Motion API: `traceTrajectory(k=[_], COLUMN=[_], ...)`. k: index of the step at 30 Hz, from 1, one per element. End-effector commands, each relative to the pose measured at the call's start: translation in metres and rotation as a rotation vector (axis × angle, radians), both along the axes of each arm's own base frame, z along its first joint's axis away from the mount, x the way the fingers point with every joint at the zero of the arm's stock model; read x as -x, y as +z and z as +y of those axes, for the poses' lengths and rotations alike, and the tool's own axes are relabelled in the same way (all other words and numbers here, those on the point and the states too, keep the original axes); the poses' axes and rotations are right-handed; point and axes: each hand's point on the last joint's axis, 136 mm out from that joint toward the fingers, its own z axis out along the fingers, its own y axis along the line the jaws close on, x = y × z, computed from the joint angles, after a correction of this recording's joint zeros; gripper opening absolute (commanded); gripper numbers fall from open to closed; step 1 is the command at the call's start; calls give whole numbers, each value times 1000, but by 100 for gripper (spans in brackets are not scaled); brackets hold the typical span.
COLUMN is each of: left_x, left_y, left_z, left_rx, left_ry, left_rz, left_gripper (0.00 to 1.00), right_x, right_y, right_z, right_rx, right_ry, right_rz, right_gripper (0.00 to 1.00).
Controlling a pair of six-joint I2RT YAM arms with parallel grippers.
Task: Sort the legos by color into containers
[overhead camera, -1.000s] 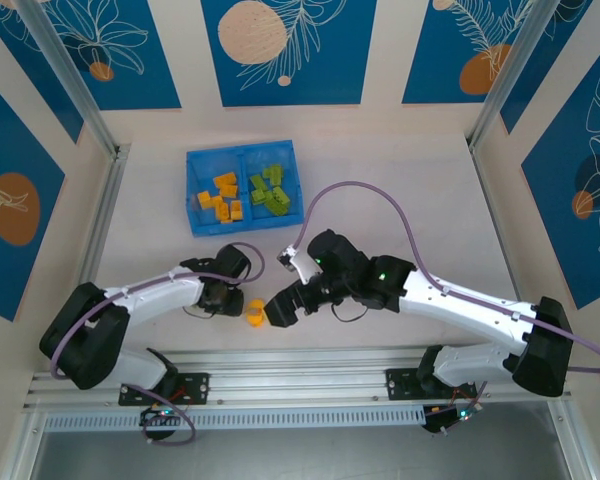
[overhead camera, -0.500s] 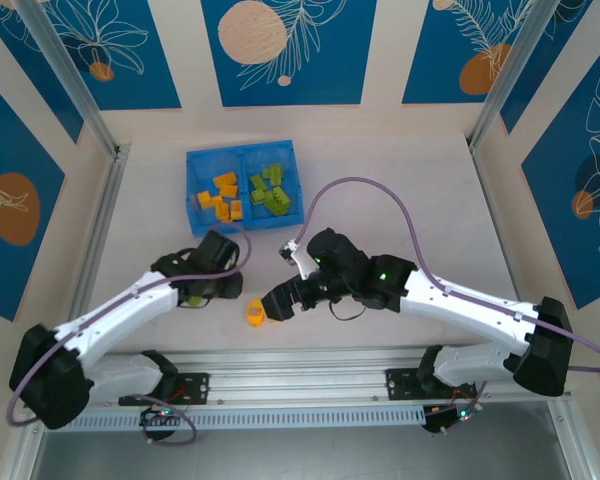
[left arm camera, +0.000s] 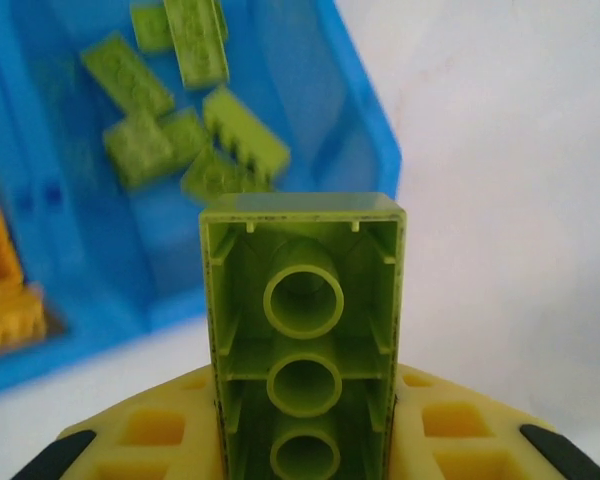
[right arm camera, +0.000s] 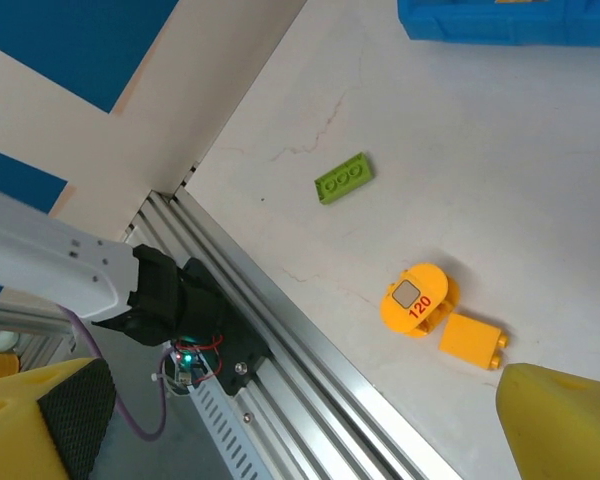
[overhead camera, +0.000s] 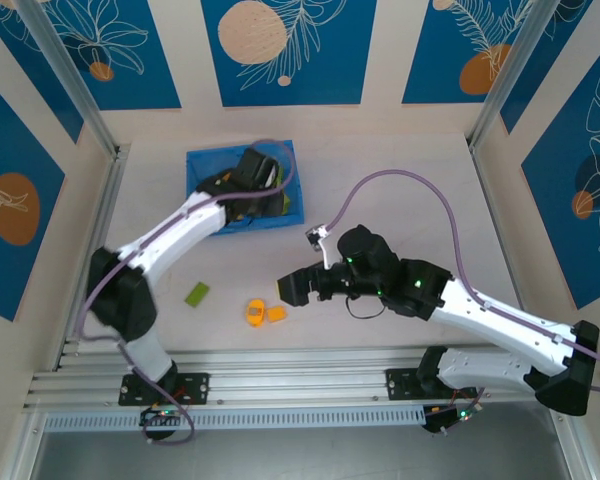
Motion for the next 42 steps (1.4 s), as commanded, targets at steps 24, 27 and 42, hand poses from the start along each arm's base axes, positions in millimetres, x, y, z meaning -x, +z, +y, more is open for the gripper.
traceTrajectory(k=[24,27,42], left_x=[-80,-37,184], left_y=[55,69,-80], left_z=[-27,-6,193], left_rx=[158,165,-61], left_ry=[-29,-22,511], left_rz=[-110,-154,35], left_gripper=[54,52,72], right_x=[-4,-5,-20], right_y=[12,10,1], right_z=[-45,-42,-14], right_rx=[-63,-61,-25], right_ry=[-126,-121,-52], right_rz=[-20,-11,-8], right_gripper=[100,99,99])
